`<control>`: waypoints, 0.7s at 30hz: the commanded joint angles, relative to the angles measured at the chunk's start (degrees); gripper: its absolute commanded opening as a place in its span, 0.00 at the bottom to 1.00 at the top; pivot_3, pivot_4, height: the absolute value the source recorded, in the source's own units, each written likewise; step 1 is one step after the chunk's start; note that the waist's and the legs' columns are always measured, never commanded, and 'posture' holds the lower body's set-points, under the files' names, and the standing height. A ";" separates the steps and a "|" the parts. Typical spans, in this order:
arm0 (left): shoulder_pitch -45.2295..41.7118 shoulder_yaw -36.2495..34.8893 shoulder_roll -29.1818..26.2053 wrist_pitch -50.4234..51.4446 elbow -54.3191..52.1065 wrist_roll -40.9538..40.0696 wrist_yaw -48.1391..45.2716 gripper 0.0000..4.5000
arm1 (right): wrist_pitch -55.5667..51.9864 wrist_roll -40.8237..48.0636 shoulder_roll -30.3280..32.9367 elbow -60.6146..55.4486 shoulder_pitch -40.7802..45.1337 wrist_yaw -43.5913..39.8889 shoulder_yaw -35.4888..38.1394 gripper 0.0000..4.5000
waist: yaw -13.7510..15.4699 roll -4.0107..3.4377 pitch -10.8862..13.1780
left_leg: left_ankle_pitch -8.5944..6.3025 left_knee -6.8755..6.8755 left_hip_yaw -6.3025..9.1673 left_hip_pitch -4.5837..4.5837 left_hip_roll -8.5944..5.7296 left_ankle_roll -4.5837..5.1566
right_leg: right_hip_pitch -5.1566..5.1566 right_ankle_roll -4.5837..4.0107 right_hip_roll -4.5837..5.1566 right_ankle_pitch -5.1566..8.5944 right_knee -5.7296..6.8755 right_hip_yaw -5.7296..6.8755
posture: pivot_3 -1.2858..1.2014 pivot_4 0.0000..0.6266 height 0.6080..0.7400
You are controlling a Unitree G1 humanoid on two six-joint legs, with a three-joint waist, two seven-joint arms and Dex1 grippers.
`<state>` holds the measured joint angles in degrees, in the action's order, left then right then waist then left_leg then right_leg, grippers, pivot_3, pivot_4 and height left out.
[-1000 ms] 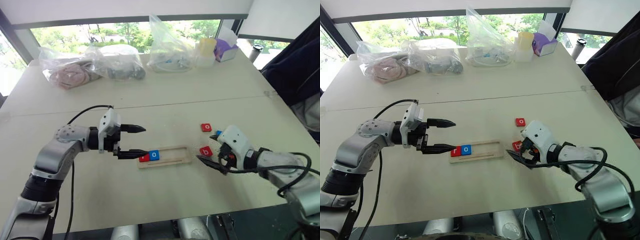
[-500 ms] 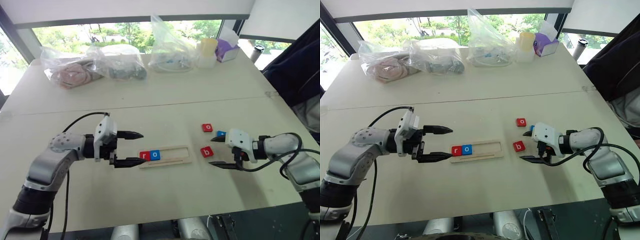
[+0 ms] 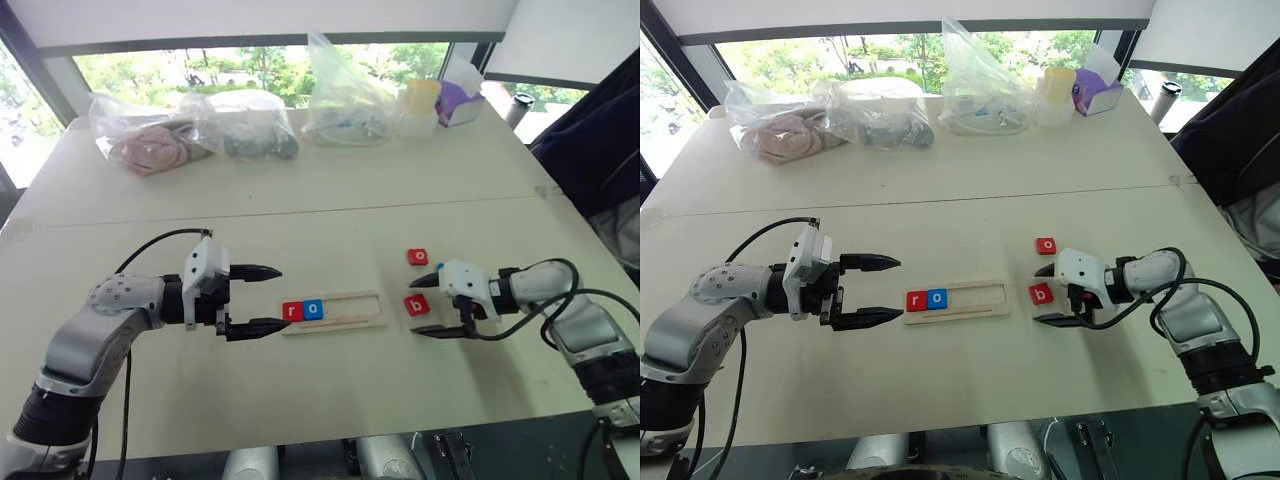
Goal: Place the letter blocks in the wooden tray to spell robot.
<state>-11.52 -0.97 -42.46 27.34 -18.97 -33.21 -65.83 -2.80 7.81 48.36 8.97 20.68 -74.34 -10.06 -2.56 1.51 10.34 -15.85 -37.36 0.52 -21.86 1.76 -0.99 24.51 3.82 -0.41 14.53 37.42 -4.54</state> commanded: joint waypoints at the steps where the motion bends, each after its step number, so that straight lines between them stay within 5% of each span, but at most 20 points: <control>1: 0.13 -1.31 -0.55 0.04 -2.28 -1.05 0.50 1.00 | 1.50 -1.00 -0.21 1.39 1.17 -0.01 0.02 0.59 | 0.02 0.00 0.00 | 0.00 0.01 -0.01 0.06 0.00 0.00 | -0.04 0.00 0.00 0.00 0.00 0.00 | 0.52 0.24 1.00; 4: 0.25 -1.38 -0.54 0.09 -2.42 -1.05 0.87 1.00 | 1.77 -1.52 -0.21 2.35 1.88 0.34 -0.10 0.26 | 0.03 0.00 0.00 | 0.00 0.01 -0.05 0.22 0.00 0.00 | -0.19 -0.03 0.00 0.01 0.00 -0.03 | 0.52 0.24 1.00; 15: 2.93 -2.71 -2.44 -0.49 -3.77 -1.68 -0.22 1.00 | -13.43 3.71 -2.21 -13.61 5.24 1.19 -0.75 0.26 | -0.03 -0.03 0.02 | 0.00 0.14 -0.08 0.36 0.05 0.00 | -0.22 0.00 -0.02 0.00 0.06 -0.05 | 0.52 0.24 1.00; 21: 4.49 -3.76 -2.99 -1.44 -4.08 -1.23 0.45 1.00 | -20.45 0.73 -10.41 -18.97 8.95 5.88 -8.40 0.26 | 0.00 -0.04 0.02 | 0.00 0.13 -0.05 0.35 0.06 0.00 | -0.20 -0.17 -0.02 0.10 0.07 -0.03 | 0.52 0.24 1.00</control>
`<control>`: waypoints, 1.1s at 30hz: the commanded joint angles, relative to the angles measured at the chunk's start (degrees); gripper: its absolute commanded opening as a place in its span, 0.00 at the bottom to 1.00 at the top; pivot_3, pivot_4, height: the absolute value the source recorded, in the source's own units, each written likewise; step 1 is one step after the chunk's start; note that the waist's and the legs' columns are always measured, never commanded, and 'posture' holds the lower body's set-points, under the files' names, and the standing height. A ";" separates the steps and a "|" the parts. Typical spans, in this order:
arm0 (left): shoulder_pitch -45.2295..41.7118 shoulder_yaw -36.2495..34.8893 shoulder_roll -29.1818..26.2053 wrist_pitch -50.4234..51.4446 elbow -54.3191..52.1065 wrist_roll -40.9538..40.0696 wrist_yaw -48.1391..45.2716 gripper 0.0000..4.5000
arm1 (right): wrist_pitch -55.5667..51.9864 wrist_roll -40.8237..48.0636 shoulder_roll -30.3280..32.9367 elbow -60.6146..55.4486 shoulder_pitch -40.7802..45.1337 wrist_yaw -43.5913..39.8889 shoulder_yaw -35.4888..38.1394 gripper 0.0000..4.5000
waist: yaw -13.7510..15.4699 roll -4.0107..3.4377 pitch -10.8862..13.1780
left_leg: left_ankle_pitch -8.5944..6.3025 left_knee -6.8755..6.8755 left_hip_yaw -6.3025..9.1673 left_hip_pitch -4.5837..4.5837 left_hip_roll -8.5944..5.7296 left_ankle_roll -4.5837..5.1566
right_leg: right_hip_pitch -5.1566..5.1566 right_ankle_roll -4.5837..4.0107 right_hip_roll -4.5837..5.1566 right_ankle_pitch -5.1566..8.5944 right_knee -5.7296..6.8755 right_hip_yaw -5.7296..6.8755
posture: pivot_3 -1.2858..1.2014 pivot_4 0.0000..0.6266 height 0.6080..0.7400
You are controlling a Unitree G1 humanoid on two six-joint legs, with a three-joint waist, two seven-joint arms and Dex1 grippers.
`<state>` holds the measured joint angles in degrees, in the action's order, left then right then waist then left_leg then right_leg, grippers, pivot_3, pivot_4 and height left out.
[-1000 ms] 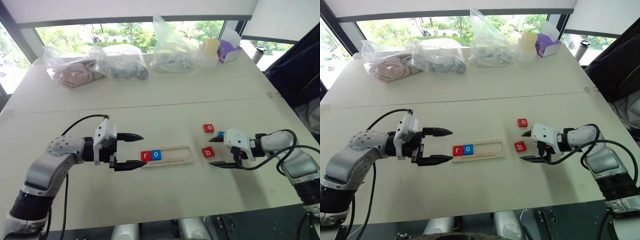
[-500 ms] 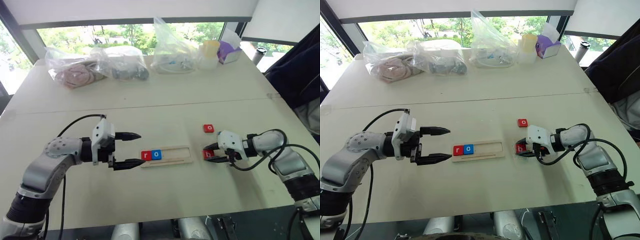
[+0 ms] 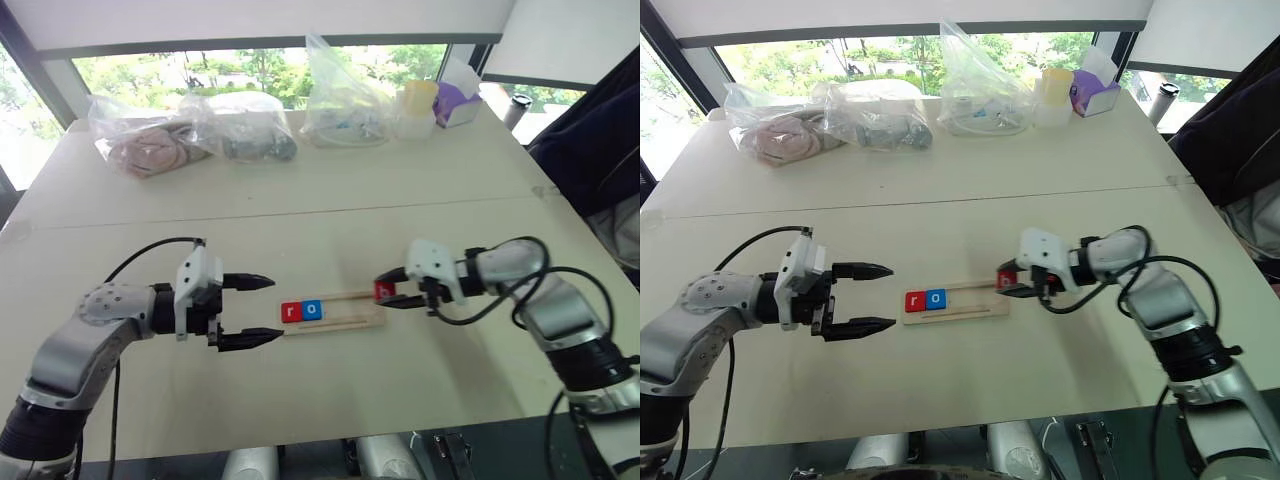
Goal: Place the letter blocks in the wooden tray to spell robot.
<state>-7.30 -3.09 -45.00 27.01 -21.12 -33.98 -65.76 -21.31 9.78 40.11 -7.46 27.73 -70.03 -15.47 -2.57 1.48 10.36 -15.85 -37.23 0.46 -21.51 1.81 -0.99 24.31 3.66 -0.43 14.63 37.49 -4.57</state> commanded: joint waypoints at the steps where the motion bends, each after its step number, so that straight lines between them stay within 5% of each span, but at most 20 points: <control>1: 0.71 -1.96 -0.51 -1.03 -2.39 -0.66 0.51 1.00 | -2.01 -2.55 -3.21 -2.20 2.41 2.10 -4.73 0.26 | 0.01 -0.01 0.01 | 0.00 0.00 -0.01 -0.01 0.00 0.00 | 0.01 0.00 0.00 0.00 0.00 0.00 | 0.52 0.24 1.00; 33: 3.27 -2.19 -0.71 -1.14 -5.33 -0.64 2.77 1.00 | -2.91 -5.98 -9.24 2.65 5.33 4.04 -9.30 0.26 | 0.02 0.00 0.01 | 0.00 0.00 -0.05 -0.03 -0.01 0.00 | 0.03 -0.03 0.07 0.01 -0.02 0.00 | 0.52 0.24 1.00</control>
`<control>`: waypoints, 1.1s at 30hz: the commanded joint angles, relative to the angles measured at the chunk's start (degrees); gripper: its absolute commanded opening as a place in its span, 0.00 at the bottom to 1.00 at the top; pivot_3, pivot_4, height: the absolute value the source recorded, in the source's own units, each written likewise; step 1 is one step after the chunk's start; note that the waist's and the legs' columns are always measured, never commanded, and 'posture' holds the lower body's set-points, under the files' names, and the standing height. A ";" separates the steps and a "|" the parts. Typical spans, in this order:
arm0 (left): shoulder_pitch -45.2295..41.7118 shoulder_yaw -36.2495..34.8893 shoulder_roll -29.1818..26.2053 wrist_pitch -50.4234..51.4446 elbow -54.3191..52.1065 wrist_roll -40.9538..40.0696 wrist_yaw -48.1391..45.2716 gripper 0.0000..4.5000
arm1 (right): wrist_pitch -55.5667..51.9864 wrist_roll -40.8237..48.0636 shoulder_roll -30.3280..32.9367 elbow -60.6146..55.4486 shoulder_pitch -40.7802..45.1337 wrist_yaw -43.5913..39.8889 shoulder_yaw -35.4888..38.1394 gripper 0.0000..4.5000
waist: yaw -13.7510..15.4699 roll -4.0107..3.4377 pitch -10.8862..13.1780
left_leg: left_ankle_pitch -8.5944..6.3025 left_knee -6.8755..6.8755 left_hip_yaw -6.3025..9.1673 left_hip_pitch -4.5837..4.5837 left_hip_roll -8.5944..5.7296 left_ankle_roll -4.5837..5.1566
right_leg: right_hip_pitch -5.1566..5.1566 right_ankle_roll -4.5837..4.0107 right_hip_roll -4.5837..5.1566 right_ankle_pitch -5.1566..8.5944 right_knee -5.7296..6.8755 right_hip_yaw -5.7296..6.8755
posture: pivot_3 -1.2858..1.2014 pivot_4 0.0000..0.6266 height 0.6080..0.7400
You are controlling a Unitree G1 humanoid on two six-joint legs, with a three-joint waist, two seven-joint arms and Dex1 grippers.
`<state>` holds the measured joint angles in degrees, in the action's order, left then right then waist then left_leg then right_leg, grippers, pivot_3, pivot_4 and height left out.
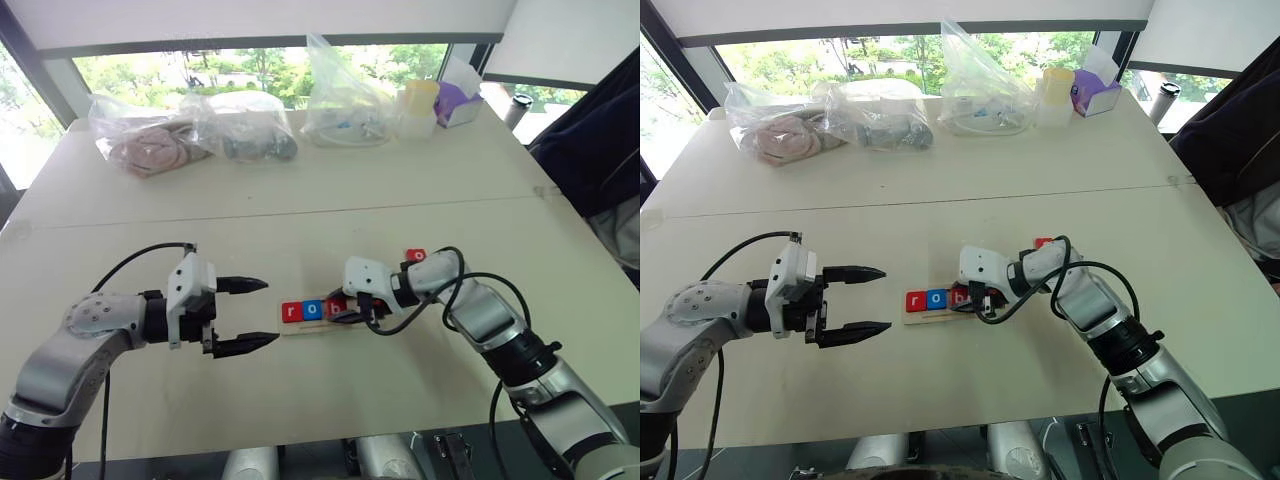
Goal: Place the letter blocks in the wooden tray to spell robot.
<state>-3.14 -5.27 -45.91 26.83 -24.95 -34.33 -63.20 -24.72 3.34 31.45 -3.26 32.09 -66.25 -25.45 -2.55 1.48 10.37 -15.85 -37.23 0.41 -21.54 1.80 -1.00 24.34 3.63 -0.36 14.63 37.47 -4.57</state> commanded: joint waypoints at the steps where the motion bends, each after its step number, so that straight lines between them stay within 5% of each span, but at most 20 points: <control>1: -0.93 0.03 0.23 -0.94 -1.49 -0.31 0.22 1.00 | 0.55 0.43 -0.66 -1.45 1.02 0.31 0.67 0.26 | 0.00 0.00 0.00 | 0.00 0.00 0.00 0.00 0.00 0.00 | 0.00 0.00 0.00 0.00 0.00 0.00 | 0.52 0.24 1.00; 6: -1.34 0.37 0.53 -0.93 -1.35 -0.05 0.42 1.00 | 0.61 0.39 -0.68 -1.46 0.98 0.24 0.56 0.26 | 0.00 0.00 0.00 | 0.00 0.00 0.00 0.00 0.00 0.00 | 0.00 0.00 0.00 0.00 0.00 0.00 | 0.52 0.24 1.00; 12: -1.85 0.56 0.64 -0.91 -1.00 0.07 0.48 1.00 | -0.49 0.77 -0.67 -2.86 0.28 -0.12 0.25 0.95 | 0.00 0.00 0.00 | 0.00 0.00 0.00 0.00 0.00 0.00 | 0.00 0.00 0.00 0.00 0.00 0.00 | 0.52 0.24 1.00; 13: -1.90 0.61 0.65 -0.98 -0.91 0.12 0.46 1.00 | -0.84 0.93 -0.75 -3.09 0.28 -0.08 0.33 0.99 | 0.00 0.00 0.00 | 0.00 0.00 -0.01 0.00 0.00 0.00 | 0.00 0.00 0.00 0.00 0.00 0.00 | 0.52 0.24 1.00; 23: -1.49 0.06 -0.47 -0.74 -0.66 -0.52 -1.17 1.00 | -3.41 3.42 -1.33 -4.08 1.90 4.93 7.14 0.99 | 0.00 0.00 0.00 | 0.00 0.00 0.00 -0.01 0.00 0.00 | 0.00 0.00 0.00 0.00 0.00 0.00 | 0.52 0.24 1.00; 33: -1.90 0.18 -0.49 -1.10 -0.02 -0.29 -1.42 1.00 | -7.18 0.83 -2.56 -3.65 -1.11 25.09 20.32 0.99 | 0.00 0.00 0.00 | 0.00 0.02 -0.01 -0.02 -0.01 0.00 | 0.02 -0.01 0.01 0.01 -0.01 -0.02 | 0.52 0.24 1.00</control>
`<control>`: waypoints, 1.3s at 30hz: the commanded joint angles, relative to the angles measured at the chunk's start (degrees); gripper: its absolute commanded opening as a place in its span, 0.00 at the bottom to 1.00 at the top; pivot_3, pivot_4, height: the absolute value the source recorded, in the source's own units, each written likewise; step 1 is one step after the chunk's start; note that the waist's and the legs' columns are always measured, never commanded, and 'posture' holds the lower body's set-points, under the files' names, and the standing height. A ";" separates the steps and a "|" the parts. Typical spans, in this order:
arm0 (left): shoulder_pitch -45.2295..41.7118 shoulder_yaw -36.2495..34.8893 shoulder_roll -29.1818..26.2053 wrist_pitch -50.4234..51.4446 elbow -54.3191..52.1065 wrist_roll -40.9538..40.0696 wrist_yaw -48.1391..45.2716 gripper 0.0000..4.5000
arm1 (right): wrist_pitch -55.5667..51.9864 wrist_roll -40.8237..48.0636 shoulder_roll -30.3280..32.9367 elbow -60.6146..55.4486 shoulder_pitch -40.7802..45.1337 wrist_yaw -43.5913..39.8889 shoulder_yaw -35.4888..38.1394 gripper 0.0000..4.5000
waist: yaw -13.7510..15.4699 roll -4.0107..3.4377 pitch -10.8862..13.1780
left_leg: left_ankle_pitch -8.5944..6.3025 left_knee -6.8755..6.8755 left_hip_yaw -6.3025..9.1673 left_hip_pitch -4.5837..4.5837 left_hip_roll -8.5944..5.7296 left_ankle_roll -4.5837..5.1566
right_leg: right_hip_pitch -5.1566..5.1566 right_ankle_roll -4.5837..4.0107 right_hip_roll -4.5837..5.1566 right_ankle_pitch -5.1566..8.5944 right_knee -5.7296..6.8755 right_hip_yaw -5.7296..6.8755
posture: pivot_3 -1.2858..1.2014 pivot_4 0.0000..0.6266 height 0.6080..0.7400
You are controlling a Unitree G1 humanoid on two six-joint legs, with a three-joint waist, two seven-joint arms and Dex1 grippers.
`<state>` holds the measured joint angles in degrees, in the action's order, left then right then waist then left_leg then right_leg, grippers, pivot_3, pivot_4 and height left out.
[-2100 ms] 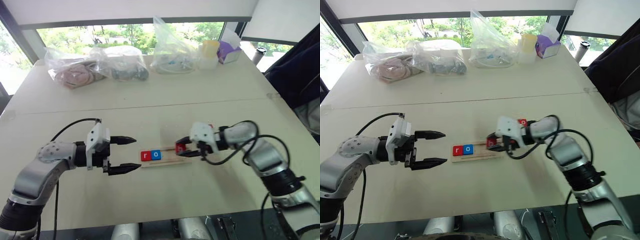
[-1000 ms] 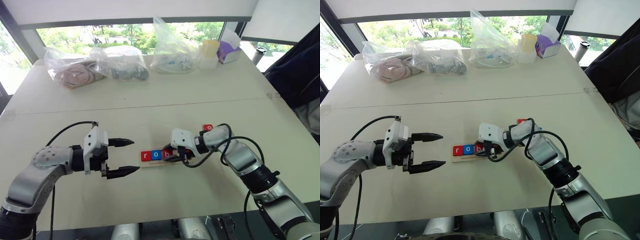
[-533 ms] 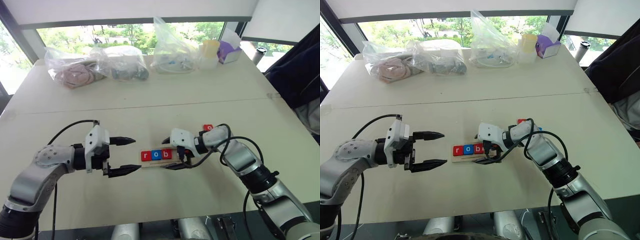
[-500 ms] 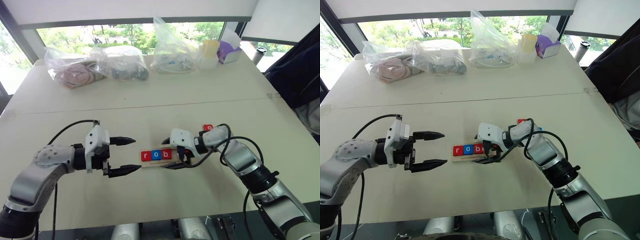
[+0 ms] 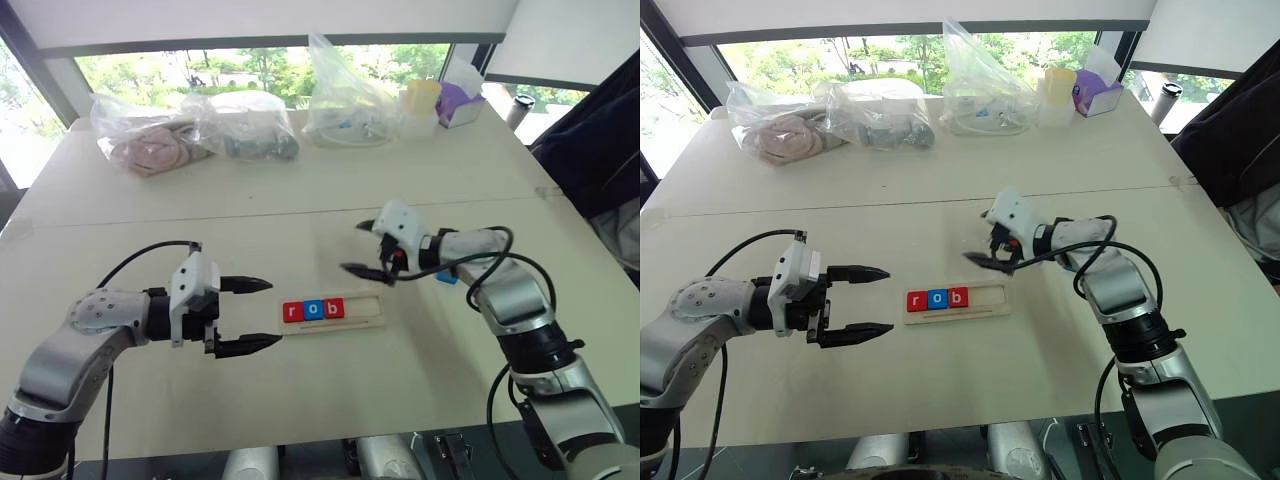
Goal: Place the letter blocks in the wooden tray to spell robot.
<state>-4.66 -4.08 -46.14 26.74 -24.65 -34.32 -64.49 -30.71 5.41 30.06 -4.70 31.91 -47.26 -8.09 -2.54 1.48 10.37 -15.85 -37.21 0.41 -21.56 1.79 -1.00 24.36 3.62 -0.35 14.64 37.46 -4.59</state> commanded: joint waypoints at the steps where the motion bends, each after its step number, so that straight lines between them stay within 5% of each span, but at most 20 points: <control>1: -0.65 -0.71 -0.11 -0.98 -0.30 -0.29 -0.12 1.00 | -3.24 -2.00 -1.66 -2.72 -1.61 9.35 4.17 0.99 | -0.01 0.00 0.00 | 0.00 0.01 0.00 0.00 0.00 0.00 | 0.00 0.00 0.00 0.00 0.00 0.00 | 0.52 0.24 1.00; 11: -2.97 1.95 1.42 -1.43 1.13 0.49 -0.34 1.00 | -26.07 -3.74 -11.67 -18.16 -11.14 29.84 12.19 0.99 | -0.16 -0.01 0.00 | 0.00 0.05 -0.01 -0.08 0.01 0.00 | 0.12 0.01 -0.03 0.00 0.00 -0.03 | 0.52 0.24 1.00; 33: -3.33 1.91 1.16 -0.85 0.04 -0.23 0.15 1.00 | -29.46 -0.38 -18.00 -10.95 -10.17 36.44 15.16 0.99 | -0.29 -0.02 0.00 | 0.00 0.09 -0.01 -0.09 0.01 0.00 | 0.13 0.00 -0.04 0.01 -0.04 -0.04 | 0.52 0.24 1.00; 36: -3.37 1.86 1.12 -0.79 -0.10 -0.47 0.30 1.00 | -29.16 -0.25 -18.00 -10.76 -9.83 36.49 14.78 0.80 | -0.33 -0.02 0.00 | 0.00 0.09 -0.01 -0.09 0.01 0.00 | 0.13 -0.01 -0.04 0.01 -0.04 -0.04 | 0.52 0.24 1.00; 39: -3.85 2.19 1.45 -0.81 -0.06 -0.59 0.68 1.00 | -28.79 -0.25 -17.57 -10.75 -9.41 36.59 14.23 0.45 | -0.39 -0.02 0.00 | 0.00 0.09 -0.01 -0.09 0.01 0.00 | 0.13 -0.01 -0.04 0.02 -0.05 -0.04 | 0.52 0.24 1.00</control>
<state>-7.77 -0.94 -44.64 26.00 -22.88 -34.25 -63.96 -60.40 4.77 12.32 -14.68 21.25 -10.72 6.42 -2.93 1.46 10.38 -15.85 -37.11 0.39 -21.65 1.80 -1.00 24.48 3.61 -0.39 14.66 37.41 -4.63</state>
